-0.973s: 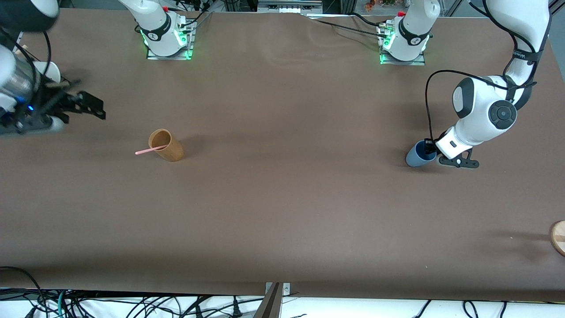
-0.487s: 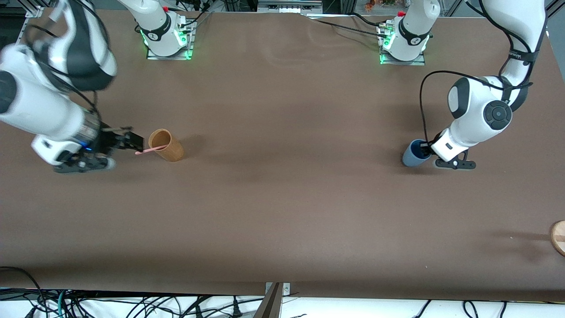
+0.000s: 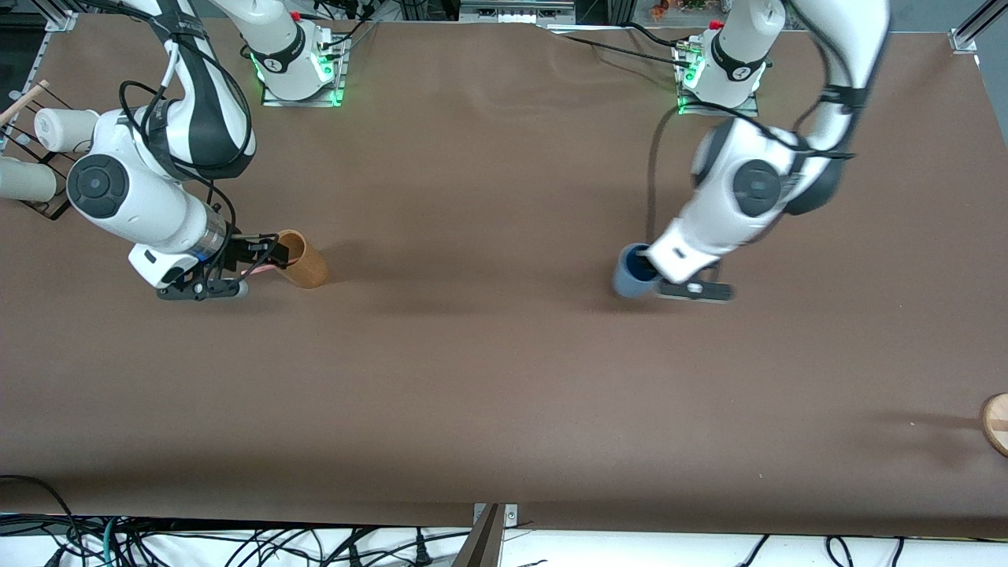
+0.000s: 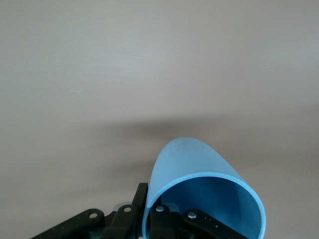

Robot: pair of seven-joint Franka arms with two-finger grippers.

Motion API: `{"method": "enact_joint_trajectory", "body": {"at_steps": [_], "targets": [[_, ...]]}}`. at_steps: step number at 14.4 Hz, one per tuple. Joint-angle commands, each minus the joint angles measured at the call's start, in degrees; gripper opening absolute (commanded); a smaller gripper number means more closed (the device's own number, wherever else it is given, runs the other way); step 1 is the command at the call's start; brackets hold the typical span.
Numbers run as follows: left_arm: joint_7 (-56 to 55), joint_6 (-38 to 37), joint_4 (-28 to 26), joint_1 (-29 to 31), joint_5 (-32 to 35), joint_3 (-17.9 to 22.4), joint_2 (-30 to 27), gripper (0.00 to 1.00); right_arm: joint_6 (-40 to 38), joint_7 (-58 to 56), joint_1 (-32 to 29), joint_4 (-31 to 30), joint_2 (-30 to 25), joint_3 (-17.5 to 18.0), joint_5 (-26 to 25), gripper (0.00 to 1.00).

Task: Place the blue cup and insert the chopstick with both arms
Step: 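Carry the blue cup toward the table middle while the right gripper grasps the chopstick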

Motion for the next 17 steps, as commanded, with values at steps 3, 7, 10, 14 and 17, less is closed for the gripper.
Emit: {"method": "enact_joint_trajectory", "body": {"at_steps": [3,7,10,14,17], "targets": [[-16.8,-2.4,18.0,-11.2,-0.4,-0.7,14.0,0.00,5.5,1.1,0.0,-6.7,-3.2,-0.6,-0.5,0.95],[-25.1,-2.4,24.8,-17.3,-0.4,0.1,20.2,0.00,12.1,0.5,-0.1,-10.2,-2.4,-0.6,-0.5,0.89],[-29.8,-1.8,25.3,-19.7,-0.6,0.7,22.6,0.00,12.1,0.3,-0.1,-9.5,-2.4,-0.6,-0.5,0.84],[-33.6,-1.7,26.9,-20.6,-0.5,0.7,24.9,0.00,12.1,0.3,0.0,-9.0,-2.3,-0.6,-0.5,0.71],[-33.7,-2.2,27.9,-19.9,-1.2,0.9,23.8,1.00,12.4,0.3,0.0,-9.0,-1.8,-0.6,-0.6,0.59]]}}
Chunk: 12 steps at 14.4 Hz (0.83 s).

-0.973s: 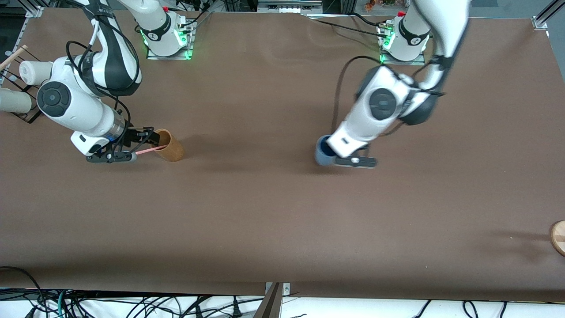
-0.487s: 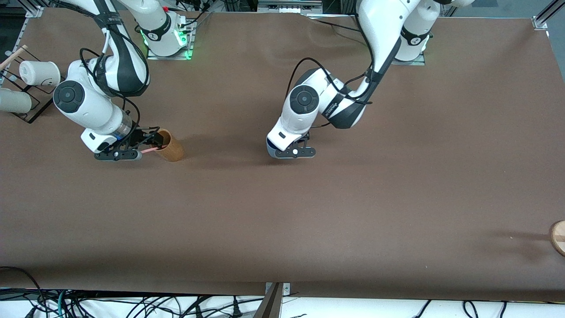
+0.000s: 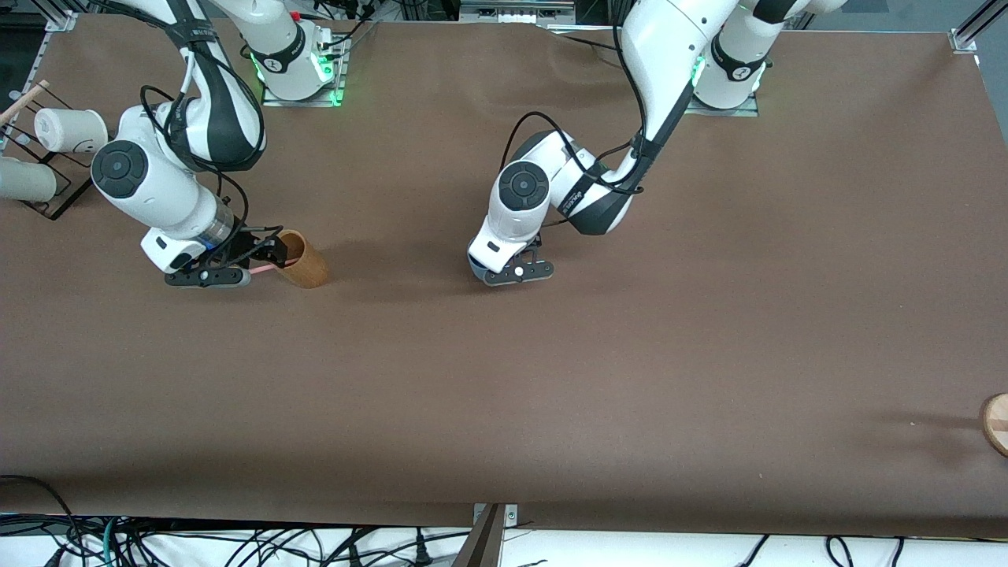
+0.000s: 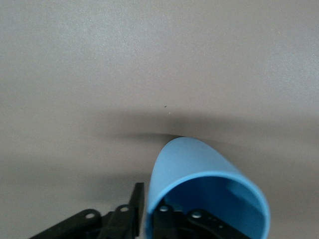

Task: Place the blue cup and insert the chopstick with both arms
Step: 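Carry the blue cup toward the table middle while the right gripper grasps the chopstick, then release the blue cup and raise the left gripper while the right gripper lifts the chopstick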

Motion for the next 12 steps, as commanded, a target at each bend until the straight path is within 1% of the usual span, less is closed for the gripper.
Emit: {"method": "enact_joint_trajectory", "body": {"at_steps": [1,2,4,5,6,7,8,10,11,12], "targets": [[-0.3,-1.9,4.3,-0.4,-1.2,1.0,-0.4,1.00,0.7,0.2,0.0,-0.3,-0.2,0.0,-0.6,0.56],[-0.3,-2.7,4.6,0.0,-1.2,1.1,-1.0,1.00,1.0,0.2,0.0,-0.3,0.0,0.0,-0.6,0.53],[1.9,-7.5,5.0,1.0,-0.4,1.1,-2.2,1.00,1.1,0.3,0.2,0.2,0.1,0.0,-0.8,0.42],[6.5,-8.0,5.2,1.1,0.1,1.5,-3.7,1.00,1.1,0.3,0.2,0.2,0.3,0.0,-0.9,0.38],[10.6,-8.4,5.1,1.6,0.0,1.7,-5.0,1.00,1.1,0.3,0.2,0.3,0.3,0.0,-0.9,0.31],[11.7,-8.5,4.7,3.0,0.0,1.7,-7.0,1.00,1.1,0.3,0.2,0.3,0.3,0.0,-0.9,0.26],[11.9,-9.6,4.5,5.2,0.1,1.7,-8.9,1.00,1.1,0.3,0.2,0.3,0.3,0.0,-0.9,0.19],[13.1,-14.2,4.4,9.6,0.2,1.7,-12.6,1.00,1.0,0.3,0.2,0.5,0.6,0.1,-0.9,0.05],[15.6,-15.9,4.4,12.3,0.0,1.7,-14.2,1.00,1.0,0.4,0.3,0.5,0.6,0.1,-0.9,0.02],[19.3,-18.0,4.4,15.2,-0.2,1.7,-15.7,1.00,0.8,0.5,0.3,0.9,0.6,0.2,-0.9,0.00]]}}
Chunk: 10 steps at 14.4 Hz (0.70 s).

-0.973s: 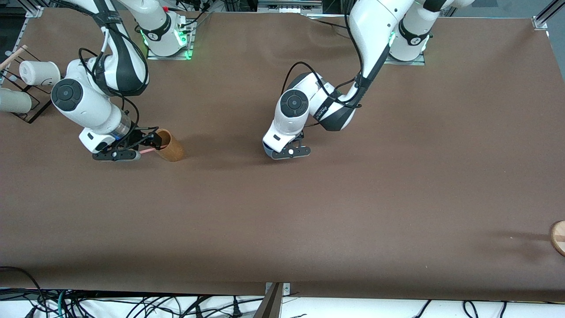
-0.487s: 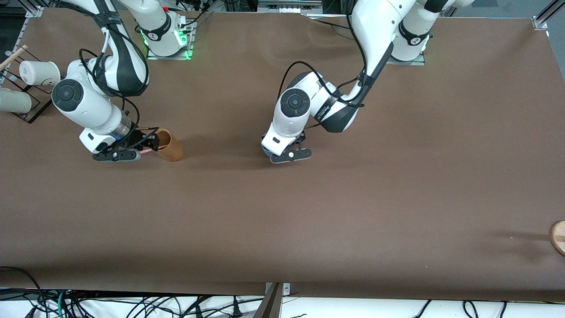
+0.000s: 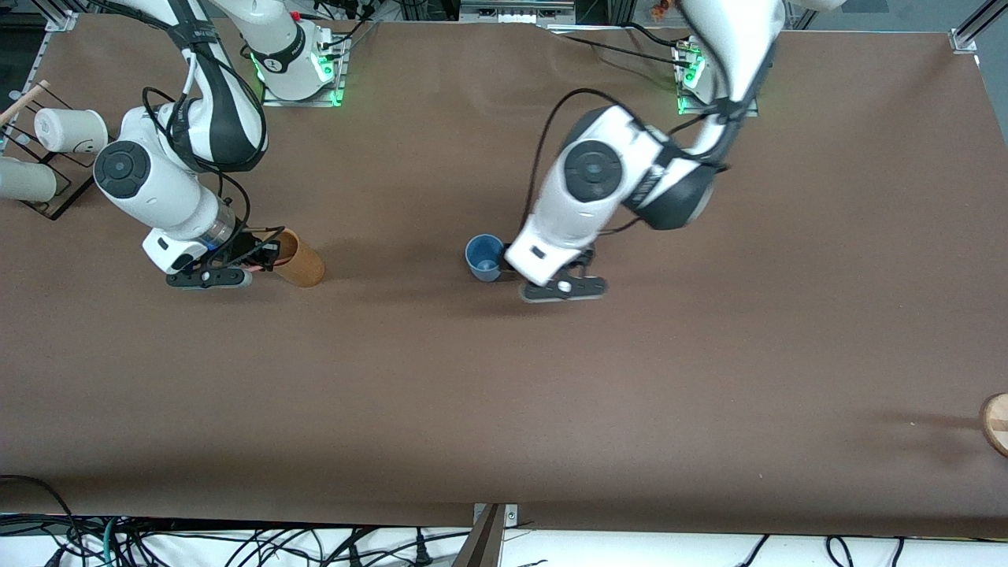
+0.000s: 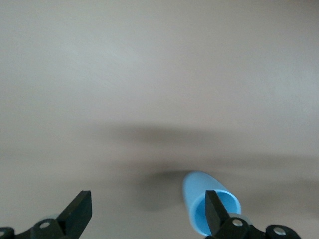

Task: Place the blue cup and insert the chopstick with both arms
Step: 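Release the blue cup and raise the left gripper while the right gripper lifts the chopstick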

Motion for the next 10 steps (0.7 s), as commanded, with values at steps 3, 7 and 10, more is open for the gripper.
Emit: {"method": "enact_joint_trajectory", "body": {"at_steps": [3,7,10], "targets": [[15.8,-8.2,-1.5,14.3,-0.8,-0.6,-8.6,1.00,-2.0,-0.1,0.1,3.6,0.0,0.3,-0.8,0.00],[29.5,-16.7,-1.6,21.9,-0.4,-0.5,-13.5,1.00,-20.1,-0.1,0.2,17.8,0.0,0.5,-0.8,0.00],[31.9,-22.5,-2.0,24.8,-0.2,1.3,-17.2,1.00,-29.9,0.6,2.5,27.0,0.1,0.8,-1.0,0.00]]}}
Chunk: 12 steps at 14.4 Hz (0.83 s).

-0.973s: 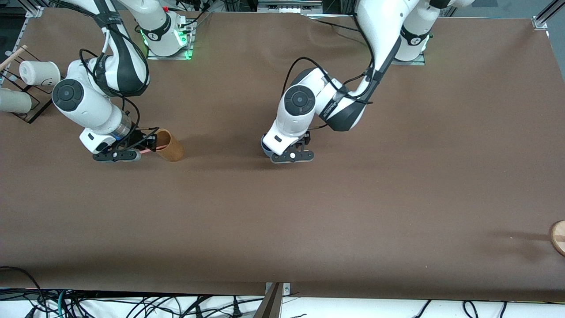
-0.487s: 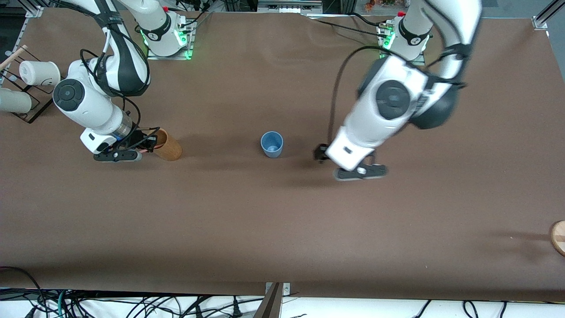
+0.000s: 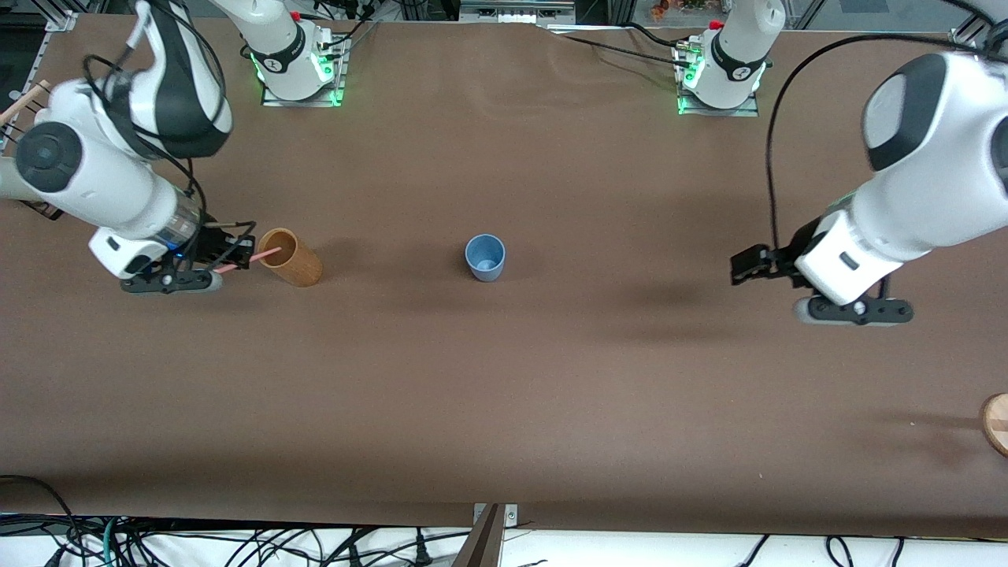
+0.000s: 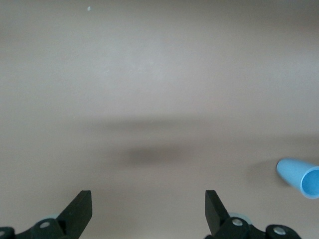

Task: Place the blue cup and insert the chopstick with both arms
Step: 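Release the blue cup and raise the left gripper while the right gripper lifts the chopstick, then carry the pink chopstick with the right gripper over the blue cup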

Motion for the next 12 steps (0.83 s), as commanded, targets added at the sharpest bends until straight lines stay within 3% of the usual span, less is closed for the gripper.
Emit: {"method": "enact_joint_trajectory", "body": {"at_steps": [1,6,9,12], "targets": [[2.5,-3.7,-2.0,1.3,-0.1,3.2,-4.5,1.00,-8.4,1.2,3.8,9.0,1.0,0.1,-0.9,0.00],[2.1,-5.4,-5.0,1.7,0.0,6.8,-8.7,1.00,-9.9,16.8,12.5,15.4,5.4,0.2,-1.9,0.00],[2.1,-5.5,-6.6,1.4,-0.2,6.7,-10.4,1.00,-9.2,29.3,18.7,21.7,10.4,0.2,-1.5,0.00],[2.4,-5.5,-6.6,1.3,0.1,6.4,-12.0,1.00,-4.8,40.8,24.1,23.2,13.7,0.2,-1.7,0.00]]}}
